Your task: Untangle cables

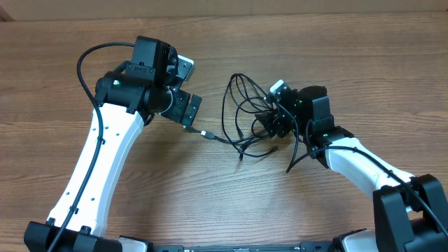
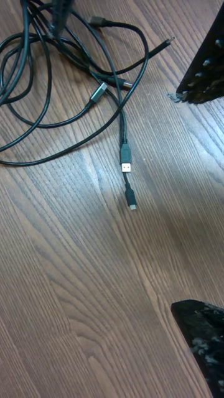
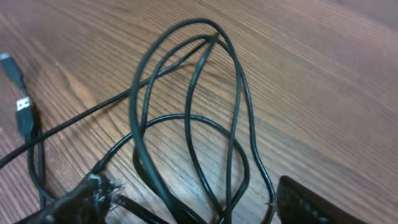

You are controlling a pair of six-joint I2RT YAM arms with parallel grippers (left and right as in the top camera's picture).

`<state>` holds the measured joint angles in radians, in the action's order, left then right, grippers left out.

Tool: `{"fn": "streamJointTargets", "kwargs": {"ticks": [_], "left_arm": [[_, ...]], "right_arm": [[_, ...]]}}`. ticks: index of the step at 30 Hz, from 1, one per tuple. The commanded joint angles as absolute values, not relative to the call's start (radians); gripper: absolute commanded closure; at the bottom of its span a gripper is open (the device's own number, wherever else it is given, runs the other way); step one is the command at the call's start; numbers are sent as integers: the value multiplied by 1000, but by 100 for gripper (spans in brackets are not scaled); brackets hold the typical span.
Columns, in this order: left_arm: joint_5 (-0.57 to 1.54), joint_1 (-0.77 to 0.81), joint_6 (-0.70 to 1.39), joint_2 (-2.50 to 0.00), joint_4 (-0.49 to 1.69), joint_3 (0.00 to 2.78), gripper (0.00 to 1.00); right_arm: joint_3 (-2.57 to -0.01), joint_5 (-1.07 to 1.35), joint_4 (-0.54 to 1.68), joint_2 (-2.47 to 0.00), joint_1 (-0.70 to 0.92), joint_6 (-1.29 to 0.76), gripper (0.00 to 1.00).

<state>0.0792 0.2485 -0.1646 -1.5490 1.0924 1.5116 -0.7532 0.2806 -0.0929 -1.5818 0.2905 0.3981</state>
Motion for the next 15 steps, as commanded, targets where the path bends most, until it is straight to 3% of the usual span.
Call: {"fn": "streamJointTargets", "kwargs": {"ticks": [1,4,10,15], "left_arm": [[97,245,-187,-1551,1092,1522,0],[97,245,-187,-1551,1092,1522,0],[97,245,-187,-1551,1092,1522,0],[97,245,-187,-1551,1092,1522,0]], "right_arm": [[-753,282,-108,-1585,297,397,85],[-753,281,-107,-1585,297,389,96],[-775,278,-99,-1565,297,211,96],[-907,155,109,-1464,297,149,96]]}}
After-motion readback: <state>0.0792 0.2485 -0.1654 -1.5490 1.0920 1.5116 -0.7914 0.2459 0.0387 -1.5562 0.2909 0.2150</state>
